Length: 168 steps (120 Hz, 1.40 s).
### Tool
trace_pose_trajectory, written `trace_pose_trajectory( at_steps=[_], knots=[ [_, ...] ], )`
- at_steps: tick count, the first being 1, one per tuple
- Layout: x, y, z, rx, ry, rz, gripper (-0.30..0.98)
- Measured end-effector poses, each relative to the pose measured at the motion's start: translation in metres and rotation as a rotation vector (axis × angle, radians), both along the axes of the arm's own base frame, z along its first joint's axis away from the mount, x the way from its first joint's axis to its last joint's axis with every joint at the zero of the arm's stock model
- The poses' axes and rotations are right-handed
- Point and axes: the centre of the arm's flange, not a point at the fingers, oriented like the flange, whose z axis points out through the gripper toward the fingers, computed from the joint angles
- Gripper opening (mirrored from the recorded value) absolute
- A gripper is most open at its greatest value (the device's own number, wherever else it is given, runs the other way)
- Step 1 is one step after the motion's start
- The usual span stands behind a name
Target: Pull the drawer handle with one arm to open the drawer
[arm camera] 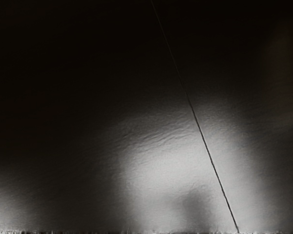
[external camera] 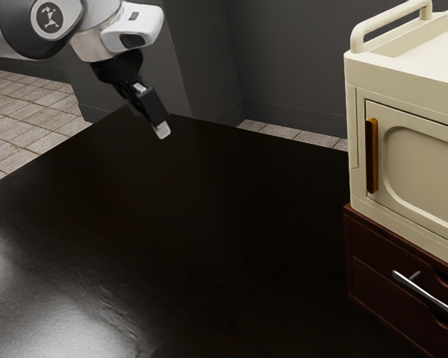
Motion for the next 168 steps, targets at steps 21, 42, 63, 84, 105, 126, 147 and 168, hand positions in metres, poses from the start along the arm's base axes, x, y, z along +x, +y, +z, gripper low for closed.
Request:
trace_pose_trajectory(
  at_steps=[21,42,63,84,105,126,147,168],
  knots=[
    [-0.008,0.022,0.008,-0.01,0.003,0.078,0.66],
    [-0.055,0.044,0.091,-0.032,-0.145,0.153,0.67],
    [-0.031,0.071,0.035,-0.069,-0.017,0.29,0.67],
    [-0.017,0.018,0.019,-0.186,0.036,0.482,0.67],
    [-0.029,-0.065,0.012,-0.271,0.084,0.588,0.67],
    [-0.068,-0.084,-0.054,-0.344,0.107,0.751,0.67],
    [-0.091,-0.141,-0.085,-0.444,0.046,0.852,0.65],
    [-0.1,-0.19,-0.088,-0.547,-0.021,0.947,0.63]
  ],
)
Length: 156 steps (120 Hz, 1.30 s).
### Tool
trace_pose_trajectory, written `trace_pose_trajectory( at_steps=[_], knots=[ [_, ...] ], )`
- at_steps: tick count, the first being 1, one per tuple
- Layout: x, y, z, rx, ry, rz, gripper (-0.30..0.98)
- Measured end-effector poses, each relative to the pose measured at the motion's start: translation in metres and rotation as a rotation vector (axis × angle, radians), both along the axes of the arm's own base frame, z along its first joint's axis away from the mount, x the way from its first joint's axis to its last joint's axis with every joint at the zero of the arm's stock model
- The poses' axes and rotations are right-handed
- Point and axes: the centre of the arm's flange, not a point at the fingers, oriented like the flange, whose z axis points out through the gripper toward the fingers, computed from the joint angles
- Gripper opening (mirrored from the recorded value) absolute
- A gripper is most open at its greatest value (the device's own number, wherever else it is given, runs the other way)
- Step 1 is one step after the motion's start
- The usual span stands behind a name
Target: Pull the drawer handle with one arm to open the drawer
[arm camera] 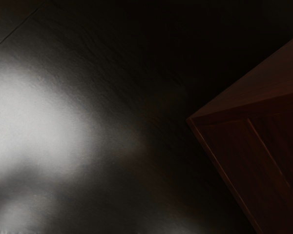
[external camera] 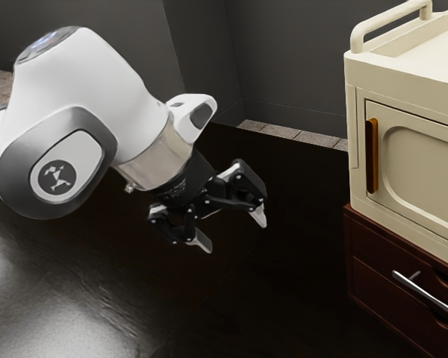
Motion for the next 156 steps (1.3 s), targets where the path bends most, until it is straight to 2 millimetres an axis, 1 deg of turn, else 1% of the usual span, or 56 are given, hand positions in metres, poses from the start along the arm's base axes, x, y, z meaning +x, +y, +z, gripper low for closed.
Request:
trace_pose_trajectory(
  at_steps=[10,14,28,39,50,71,87,95,110,115,126,143,156],
  knots=[
    [0.002,-0.01,-0.008,-0.033,-0.01,0.063,0.63],
    [0.0,-0.017,-0.012,-0.048,-0.01,0.081,0.63],
    [-0.008,-0.055,-0.014,-0.097,-0.03,0.111,0.64],
    [-0.006,-0.079,-0.02,-0.131,-0.028,0.14,0.65],
    [0.001,-0.09,-0.026,-0.164,-0.02,0.183,0.65],
    [0.0,-0.114,-0.034,-0.208,-0.014,0.232,0.64],
    [0.005,-0.132,-0.047,-0.234,0.003,0.261,0.65],
    [0.013,-0.136,-0.052,-0.249,0.011,0.282,0.65],
    [0.025,-0.133,-0.056,-0.273,0.018,0.329,0.64],
    [0.03,-0.137,-0.056,-0.282,0.021,0.335,0.64],
    [0.033,-0.15,-0.058,-0.296,0.028,0.334,0.64],
    [0.042,-0.154,-0.062,-0.311,0.04,0.355,0.64],
    [0.047,-0.162,-0.066,-0.322,0.049,0.362,0.64]
  ],
)
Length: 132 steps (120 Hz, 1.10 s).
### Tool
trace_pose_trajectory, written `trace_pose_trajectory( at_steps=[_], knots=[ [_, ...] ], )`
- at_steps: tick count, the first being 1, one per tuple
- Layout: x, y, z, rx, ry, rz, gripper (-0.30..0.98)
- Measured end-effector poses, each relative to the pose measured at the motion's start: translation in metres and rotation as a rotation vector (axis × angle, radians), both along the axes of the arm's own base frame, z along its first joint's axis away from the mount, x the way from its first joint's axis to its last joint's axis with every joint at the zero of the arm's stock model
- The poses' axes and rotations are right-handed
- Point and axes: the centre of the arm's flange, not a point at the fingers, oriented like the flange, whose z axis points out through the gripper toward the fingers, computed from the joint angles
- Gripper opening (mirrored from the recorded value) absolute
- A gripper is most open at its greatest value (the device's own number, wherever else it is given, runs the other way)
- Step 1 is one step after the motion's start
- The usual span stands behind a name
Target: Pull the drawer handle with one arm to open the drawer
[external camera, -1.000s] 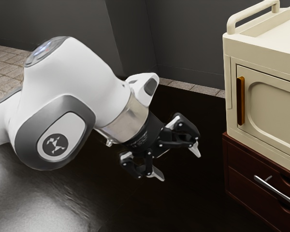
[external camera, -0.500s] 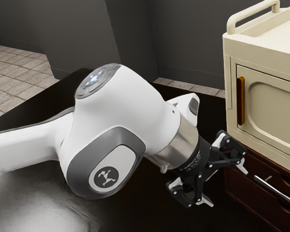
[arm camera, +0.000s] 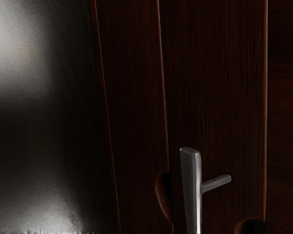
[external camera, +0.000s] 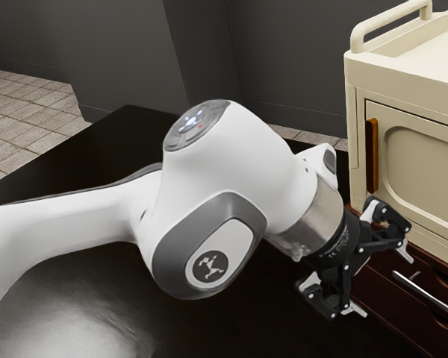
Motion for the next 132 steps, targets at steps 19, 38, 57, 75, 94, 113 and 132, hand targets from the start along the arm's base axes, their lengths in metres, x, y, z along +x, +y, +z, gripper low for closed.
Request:
trace_pose_trajectory(
  at_steps=[19,38,57,75,94,113,132],
  knots=[
    [0.002,-0.014,-0.005,-0.014,0.008,-0.005,0.64],
    [0.008,-0.022,-0.008,-0.026,0.013,-0.002,0.64],
    [0.01,-0.021,-0.009,-0.031,0.015,0.009,0.65],
    [0.013,-0.023,-0.018,-0.036,0.025,0.017,0.65],
    [0.014,-0.021,-0.025,-0.038,0.029,0.029,0.65],
    [0.014,-0.019,-0.029,-0.042,0.027,0.04,0.65],
    [0.015,-0.017,-0.032,-0.046,0.023,0.049,0.65]
  ],
)
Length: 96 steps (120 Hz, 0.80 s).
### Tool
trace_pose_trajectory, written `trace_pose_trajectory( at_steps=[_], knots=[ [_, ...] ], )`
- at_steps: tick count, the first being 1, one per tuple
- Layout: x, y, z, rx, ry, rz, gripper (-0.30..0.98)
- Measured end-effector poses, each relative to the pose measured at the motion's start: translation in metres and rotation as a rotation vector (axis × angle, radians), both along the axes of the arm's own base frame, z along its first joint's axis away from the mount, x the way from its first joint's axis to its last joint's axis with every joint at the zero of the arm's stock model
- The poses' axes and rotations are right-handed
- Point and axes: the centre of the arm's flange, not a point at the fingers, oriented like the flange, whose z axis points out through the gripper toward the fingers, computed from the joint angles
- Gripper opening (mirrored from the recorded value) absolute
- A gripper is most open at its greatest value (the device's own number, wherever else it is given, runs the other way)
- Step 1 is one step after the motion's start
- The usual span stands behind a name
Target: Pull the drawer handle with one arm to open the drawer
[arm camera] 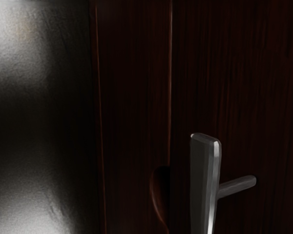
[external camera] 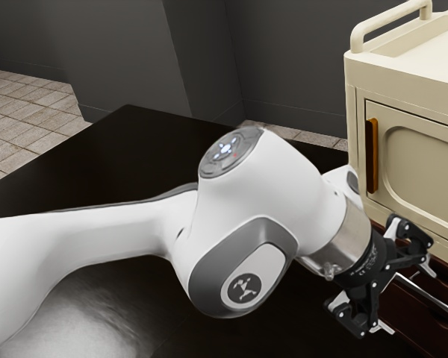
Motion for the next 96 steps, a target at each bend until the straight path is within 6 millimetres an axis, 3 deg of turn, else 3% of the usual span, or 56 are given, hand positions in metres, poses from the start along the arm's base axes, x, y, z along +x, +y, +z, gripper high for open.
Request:
trace_pose_trajectory(
  at_steps=[40,96],
  knots=[
    [-0.0002,0.0035,-0.0095,-0.005,-0.004,0.016,0.58],
    [0.0,0.0052,-0.0053,-0.005,-0.002,0.025,0.16]
  ],
)
